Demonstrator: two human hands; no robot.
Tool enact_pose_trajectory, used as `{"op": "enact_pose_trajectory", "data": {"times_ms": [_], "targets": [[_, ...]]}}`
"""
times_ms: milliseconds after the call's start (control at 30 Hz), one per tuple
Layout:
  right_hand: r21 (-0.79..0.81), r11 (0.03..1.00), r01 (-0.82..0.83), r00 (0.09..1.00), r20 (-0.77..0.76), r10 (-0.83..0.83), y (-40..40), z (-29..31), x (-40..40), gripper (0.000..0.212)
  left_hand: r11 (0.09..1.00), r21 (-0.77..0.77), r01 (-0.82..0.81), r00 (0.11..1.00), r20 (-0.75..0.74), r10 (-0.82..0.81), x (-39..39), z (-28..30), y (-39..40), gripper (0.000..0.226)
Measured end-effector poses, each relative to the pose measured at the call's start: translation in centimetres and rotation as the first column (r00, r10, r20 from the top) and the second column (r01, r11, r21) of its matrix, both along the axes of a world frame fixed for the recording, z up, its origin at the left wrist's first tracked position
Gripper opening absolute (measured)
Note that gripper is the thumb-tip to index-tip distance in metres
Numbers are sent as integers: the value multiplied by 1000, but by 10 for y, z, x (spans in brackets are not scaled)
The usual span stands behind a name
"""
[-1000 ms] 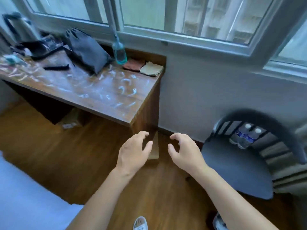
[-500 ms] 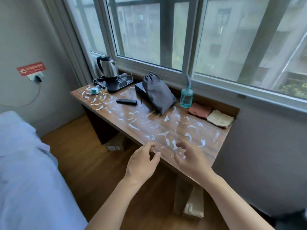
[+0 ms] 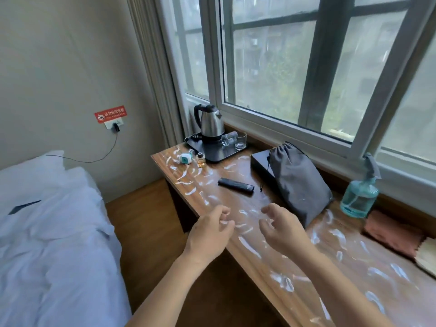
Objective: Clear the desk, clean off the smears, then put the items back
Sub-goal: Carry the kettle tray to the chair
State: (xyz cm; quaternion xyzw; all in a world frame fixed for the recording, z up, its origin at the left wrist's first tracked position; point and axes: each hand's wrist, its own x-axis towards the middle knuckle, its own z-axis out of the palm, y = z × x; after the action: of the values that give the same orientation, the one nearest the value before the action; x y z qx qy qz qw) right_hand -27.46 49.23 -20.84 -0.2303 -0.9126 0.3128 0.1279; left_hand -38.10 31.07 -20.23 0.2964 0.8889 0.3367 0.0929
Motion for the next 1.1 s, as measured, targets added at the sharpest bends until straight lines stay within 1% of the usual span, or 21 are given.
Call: {"op": "enact_pose_trajectory", "data": {"times_ms": [100, 300, 433, 533, 667, 733, 833, 900, 967, 1033, 1100], "targets": [[0, 1000, -15, 1000, 18, 15, 18, -3, -55, 33, 1000, -18, -17, 1000, -1, 17, -54, 4, 12, 30], [-6, 1000, -30, 998, 61, 31, 30, -15, -141, 28, 999, -47, -6, 999, 37, 8, -141, -2, 26, 34], [7, 1000, -11, 996, 94, 10, 32, -30, -189, 25, 995, -70, 68, 996, 55, -64, -198, -15, 32, 36], [43, 998, 35, 990, 139, -41, 32, -41, -223, 25, 986, -81, 147, 987, 72, -141, -246, -24, 31, 36], [151, 983, 103, 963, 234, -137, 33, -60, -264, 24, 964, -74, 254, 965, 89, -247, -318, -33, 28, 32], [228, 967, 113, 936, 303, -181, 33, -66, -279, 26, 949, -80, 304, 950, 100, -296, -352, -34, 25, 33], [286, 947, 145, 894, 373, -249, 31, -70, -298, 32, 928, -92, 360, 931, 102, -351, -397, -35, 22, 33], [346, 925, 155, 860, 413, -299, 31, -74, -310, 42, 917, -103, 385, 921, 101, -376, -424, -37, 26, 32], [403, 905, 138, 806, 485, -339, 30, -79, -318, 52, 914, -93, 394, 916, 118, -383, -447, -40, 32, 30], [440, 888, 136, 729, 563, -390, 28, -85, -320, 57, 913, -92, 396, 915, 123, -385, -465, -43, 38, 28], [462, 875, 144, 688, 589, -425, 28, -94, -321, 61, 915, -83, 396, 915, 127, -384, -482, -45, 45, 25]]}}
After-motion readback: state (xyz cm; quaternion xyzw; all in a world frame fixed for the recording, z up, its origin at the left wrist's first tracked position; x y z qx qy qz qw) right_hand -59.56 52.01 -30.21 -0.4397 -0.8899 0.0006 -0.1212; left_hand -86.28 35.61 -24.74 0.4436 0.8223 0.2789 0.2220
